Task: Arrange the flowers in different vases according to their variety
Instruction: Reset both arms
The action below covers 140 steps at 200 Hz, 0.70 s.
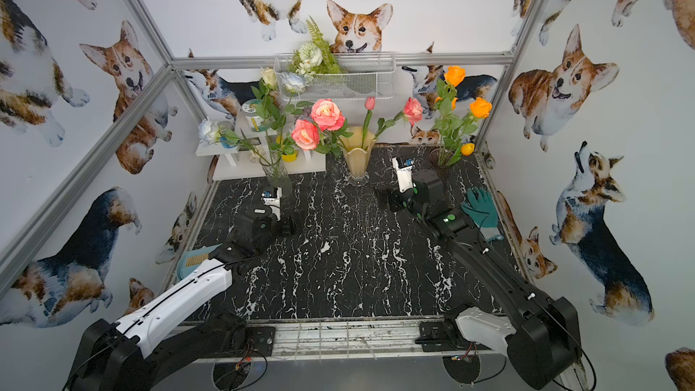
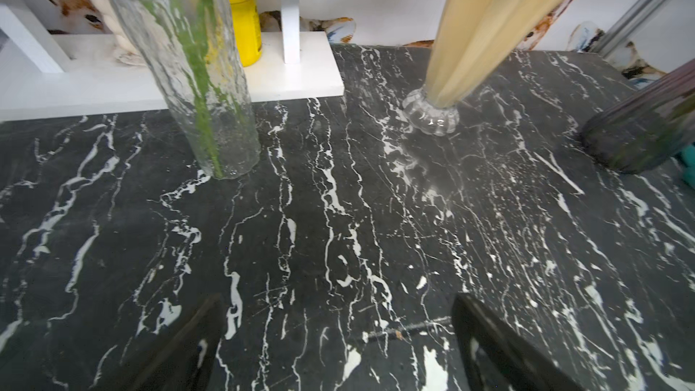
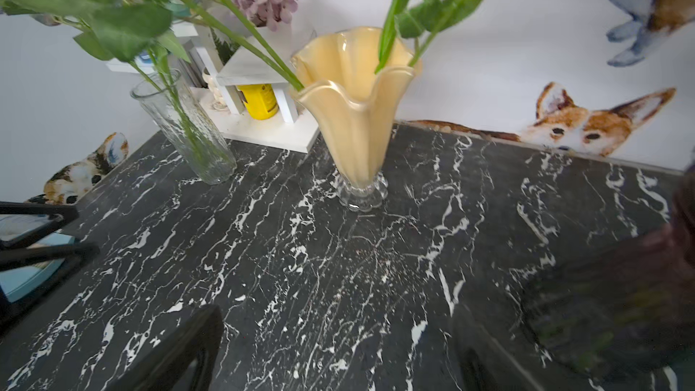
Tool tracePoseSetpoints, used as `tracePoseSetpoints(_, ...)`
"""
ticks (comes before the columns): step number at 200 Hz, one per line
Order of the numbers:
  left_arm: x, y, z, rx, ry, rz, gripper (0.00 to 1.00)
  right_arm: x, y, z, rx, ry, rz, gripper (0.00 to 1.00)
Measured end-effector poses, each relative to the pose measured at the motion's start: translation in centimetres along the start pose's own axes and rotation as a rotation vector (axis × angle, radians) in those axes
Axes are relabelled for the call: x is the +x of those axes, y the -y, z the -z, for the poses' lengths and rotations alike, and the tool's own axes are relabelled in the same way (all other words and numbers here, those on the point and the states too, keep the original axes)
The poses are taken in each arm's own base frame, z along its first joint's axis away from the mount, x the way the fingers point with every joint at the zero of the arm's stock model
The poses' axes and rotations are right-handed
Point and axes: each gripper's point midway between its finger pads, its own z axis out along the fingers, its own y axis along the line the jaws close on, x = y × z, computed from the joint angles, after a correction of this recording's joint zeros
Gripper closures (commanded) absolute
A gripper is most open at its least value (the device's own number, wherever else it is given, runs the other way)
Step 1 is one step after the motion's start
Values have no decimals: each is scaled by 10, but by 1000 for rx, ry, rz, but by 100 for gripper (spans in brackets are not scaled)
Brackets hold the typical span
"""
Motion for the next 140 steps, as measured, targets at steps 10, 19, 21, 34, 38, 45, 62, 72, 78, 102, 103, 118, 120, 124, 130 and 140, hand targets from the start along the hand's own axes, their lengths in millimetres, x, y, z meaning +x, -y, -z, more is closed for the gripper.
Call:
tracePoseSetpoints(10,-2,-4,-1,-22,10,-11,0,10,12,4,33,-10,-11,0)
tracePoseSetpoints(19,-5,-8,-3,-44,22,-22,0,19,24,7,74,-21,-22,0)
tracePoseSetpoints(21,-5,-9,-3,-47,26,-23,0,22,28,7,87,-24,-25,0)
tracePoseSetpoints(34,-10,-15,-4,-78,48,-42,0,34,50,11,169,-34,-48,0)
tracePoseSetpoints(38,-11,-17,-5,-86,54,-48,0,38,56,13,193,-36,-55,0)
tracePoseSetpoints(45,-12,-20,-5,-101,62,-59,0,43,69,16,250,-36,-72,0)
tracePoseSetpoints(62,-14,-31,-7,-136,82,-84,0,54,93,22,360,-25,-88,0)
tracePoseSetpoints(72,-14,-37,-7,-155,96,-95,0,59,108,25,421,-11,-105,0)
tracePoseSetpoints(78,-13,-42,-7,-167,104,-101,0,62,115,26,451,-4,-117,0)
tracePoseSetpoints(102,-5,-61,-8,-205,133,-116,0,77,137,28,555,30,-123,0)
tracePoseSetpoints(103,-4,-62,-8,-207,134,-116,0,78,137,28,556,31,-123,0)
tracePoseSetpoints(118,1,-75,-10,-232,147,-115,0,90,143,27,581,50,-113,0)
tracePoseSetpoints(120,2,-76,-10,-235,148,-117,0,91,144,27,585,54,-110,0)
tracePoseSetpoints(124,2,-79,-11,-238,150,-116,0,94,145,28,594,60,-101,0)
tracePoseSetpoints(130,2,-82,-13,-240,157,-113,0,96,148,28,605,74,-95,0)
tracePoseSetpoints(140,-1,-87,-16,-245,172,-110,0,98,151,29,620,101,-78,0)
